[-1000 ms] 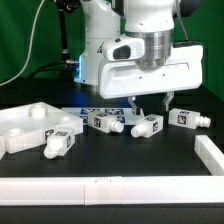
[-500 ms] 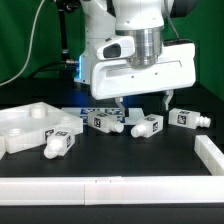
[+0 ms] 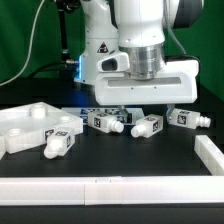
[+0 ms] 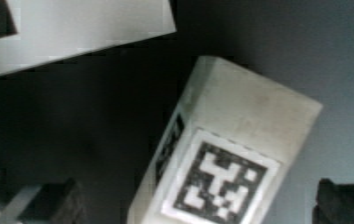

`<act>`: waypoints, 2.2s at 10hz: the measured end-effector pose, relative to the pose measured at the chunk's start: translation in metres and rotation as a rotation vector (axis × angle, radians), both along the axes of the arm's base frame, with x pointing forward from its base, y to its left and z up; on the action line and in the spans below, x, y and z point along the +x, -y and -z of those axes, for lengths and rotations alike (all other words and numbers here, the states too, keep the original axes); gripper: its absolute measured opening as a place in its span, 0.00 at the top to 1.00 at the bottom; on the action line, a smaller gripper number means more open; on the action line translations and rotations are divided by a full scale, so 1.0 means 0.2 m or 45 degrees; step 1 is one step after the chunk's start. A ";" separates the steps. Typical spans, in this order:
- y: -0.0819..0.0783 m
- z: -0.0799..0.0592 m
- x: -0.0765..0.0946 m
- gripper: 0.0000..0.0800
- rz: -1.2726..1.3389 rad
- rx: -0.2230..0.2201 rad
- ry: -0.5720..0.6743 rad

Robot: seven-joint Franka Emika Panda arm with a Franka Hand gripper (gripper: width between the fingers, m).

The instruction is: Assemble one leg

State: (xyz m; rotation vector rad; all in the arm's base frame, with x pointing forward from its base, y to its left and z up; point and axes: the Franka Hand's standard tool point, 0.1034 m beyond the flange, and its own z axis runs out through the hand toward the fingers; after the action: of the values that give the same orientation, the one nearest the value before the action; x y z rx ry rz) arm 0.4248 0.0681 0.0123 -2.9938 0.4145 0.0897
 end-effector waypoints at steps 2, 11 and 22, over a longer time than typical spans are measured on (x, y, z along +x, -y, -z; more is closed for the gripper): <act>0.00 0.01 -0.01 0.19 -0.003 -0.001 -0.003; 0.04 0.00 -0.18 0.64 -0.034 -0.014 -0.038; 0.09 -0.11 -0.24 0.19 -0.123 -0.003 -0.065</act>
Offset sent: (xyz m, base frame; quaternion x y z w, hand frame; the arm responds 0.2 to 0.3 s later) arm 0.0000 0.0000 0.0000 0.0000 0.0000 0.0000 1.0000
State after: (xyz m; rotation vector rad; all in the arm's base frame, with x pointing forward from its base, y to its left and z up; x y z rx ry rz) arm 0.3762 0.0500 0.0345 -3.0189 0.2747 0.1748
